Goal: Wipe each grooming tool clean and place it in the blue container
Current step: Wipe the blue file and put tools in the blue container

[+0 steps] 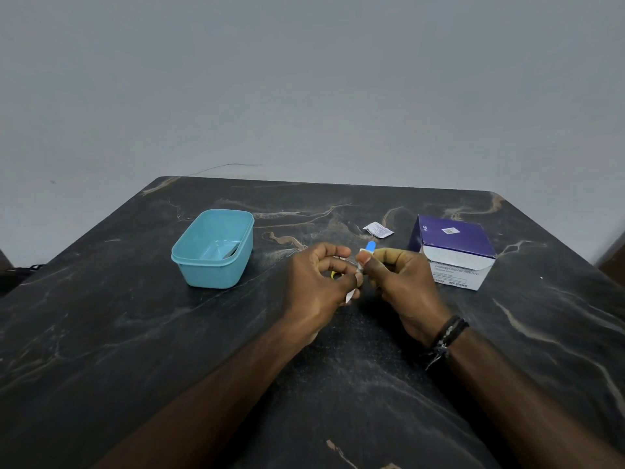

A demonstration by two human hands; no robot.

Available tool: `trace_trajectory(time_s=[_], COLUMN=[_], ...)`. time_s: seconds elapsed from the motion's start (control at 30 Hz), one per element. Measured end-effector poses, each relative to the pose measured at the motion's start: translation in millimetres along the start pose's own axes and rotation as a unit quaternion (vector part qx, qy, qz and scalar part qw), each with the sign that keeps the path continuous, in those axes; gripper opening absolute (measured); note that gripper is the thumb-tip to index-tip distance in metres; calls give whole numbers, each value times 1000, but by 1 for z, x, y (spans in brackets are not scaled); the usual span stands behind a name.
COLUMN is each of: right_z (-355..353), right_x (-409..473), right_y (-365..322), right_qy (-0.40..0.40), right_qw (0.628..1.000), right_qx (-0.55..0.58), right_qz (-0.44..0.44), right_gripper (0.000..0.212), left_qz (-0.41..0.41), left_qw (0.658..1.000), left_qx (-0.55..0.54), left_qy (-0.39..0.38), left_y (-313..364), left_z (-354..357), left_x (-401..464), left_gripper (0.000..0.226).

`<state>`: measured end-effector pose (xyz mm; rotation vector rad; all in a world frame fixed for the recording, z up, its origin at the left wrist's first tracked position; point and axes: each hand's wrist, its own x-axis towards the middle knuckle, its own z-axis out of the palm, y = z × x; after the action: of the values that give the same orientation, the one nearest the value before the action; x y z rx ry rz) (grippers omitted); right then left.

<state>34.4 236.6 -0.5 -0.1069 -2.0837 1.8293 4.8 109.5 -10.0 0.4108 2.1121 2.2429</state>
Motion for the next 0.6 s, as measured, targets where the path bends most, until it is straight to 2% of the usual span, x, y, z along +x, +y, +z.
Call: trace_trajectory(time_s=[0.17,0.43,0.6], right_z=[-7,-3,-3], right_x=[6,0,2], right_y=[-6,1,2], right_qy=[58,-21,-1], right_qw=[998,1000,1000], right_qx=[15,-1,-6], right_qz=[-15,-20,-13], right_gripper=[29,29,30], left_qz=[-14,-5,-17], left_qw=[1000,1000,1000], left_qx=[-16,-14,-20], left_qy=[-21,-7,-14], left_y=[6,6,8], left_z=[3,-3,-2], left_x=[-2,-2,-1], left_gripper=[31,33,31])
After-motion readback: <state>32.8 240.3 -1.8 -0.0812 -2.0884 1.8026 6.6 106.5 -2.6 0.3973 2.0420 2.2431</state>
